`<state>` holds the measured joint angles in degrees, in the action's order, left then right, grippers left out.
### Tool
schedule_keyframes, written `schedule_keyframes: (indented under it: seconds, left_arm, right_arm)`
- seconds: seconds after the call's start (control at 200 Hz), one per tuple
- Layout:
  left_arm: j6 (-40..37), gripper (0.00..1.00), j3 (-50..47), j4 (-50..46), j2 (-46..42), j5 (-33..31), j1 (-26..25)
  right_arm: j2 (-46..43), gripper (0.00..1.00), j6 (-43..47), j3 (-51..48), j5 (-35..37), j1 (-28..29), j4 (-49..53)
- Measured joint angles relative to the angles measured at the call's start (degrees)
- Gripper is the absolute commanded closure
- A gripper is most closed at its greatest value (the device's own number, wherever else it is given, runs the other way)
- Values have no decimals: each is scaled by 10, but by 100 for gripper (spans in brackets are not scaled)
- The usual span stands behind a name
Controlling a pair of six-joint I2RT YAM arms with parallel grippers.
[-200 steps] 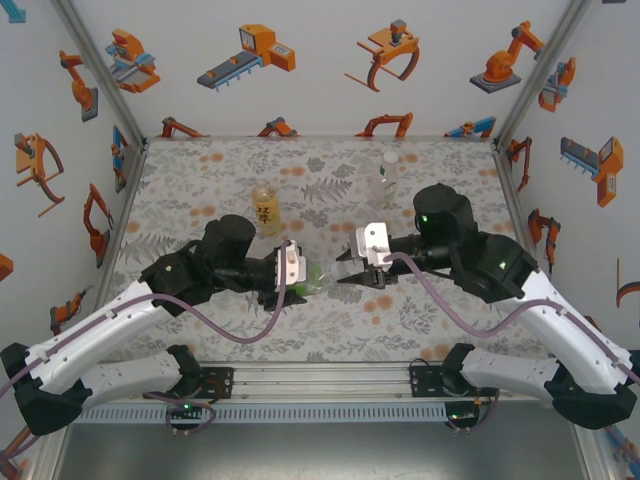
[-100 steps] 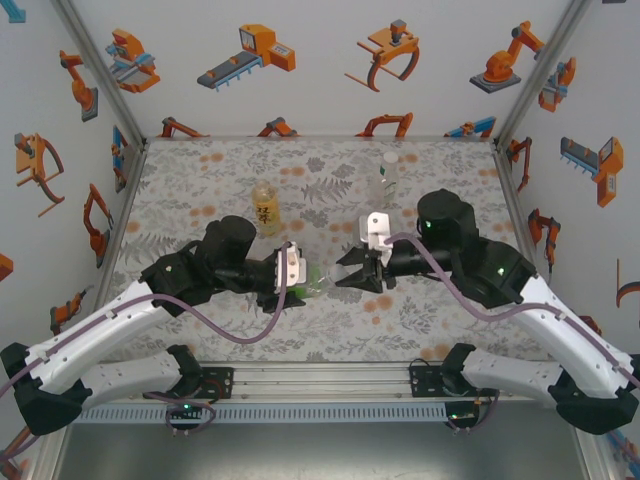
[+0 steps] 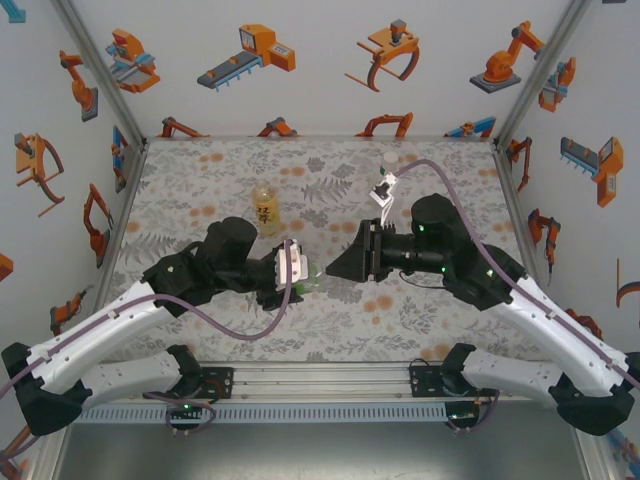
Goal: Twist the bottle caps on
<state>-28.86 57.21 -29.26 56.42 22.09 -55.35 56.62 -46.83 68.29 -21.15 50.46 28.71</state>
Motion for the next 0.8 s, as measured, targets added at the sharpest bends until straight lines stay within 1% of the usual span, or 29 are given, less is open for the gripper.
schedule_keyframes:
  seconds: [0.1,0.195,0.28,0.36,0.406,0.531,0.606,0.646,0.711,0.751,0.801]
  left_arm:
    - [3,100,-8,-7,0,-9,1]
    - [5,100,-16,-13,0,-15,2]
    - [5,100,-18,-14,0,-18,3]
    - [5,100,-20,-14,0,-20,3]
    - [5,100,-21,-13,0,-21,3]
    - [6,100,-23,-9,0,-21,3]
    - [6,100,-23,4,0,-17,3]
    - [6,100,-23,13,0,-16,3]
    - [6,100,-23,26,0,-10,2]
    - [6,100,-23,31,0,-4,1]
    - [6,100,-23,34,0,1,-1]
  right_arm:
    - [14,100,-108,1,17,0,22]
    - [26,100,-189,0,28,0,40]
    - [30,100,-233,0,33,0,46]
    - [32,96,-254,0,36,0,51]
    - [33,91,-257,0,38,0,53]
    - [38,72,-251,12,43,1,69]
    - [42,66,-231,32,48,1,85]
    - [42,59,-216,42,52,1,92]
    - [42,46,-186,57,58,3,101]
    - [42,43,-164,66,62,3,102]
    - [38,41,-141,75,70,3,104]
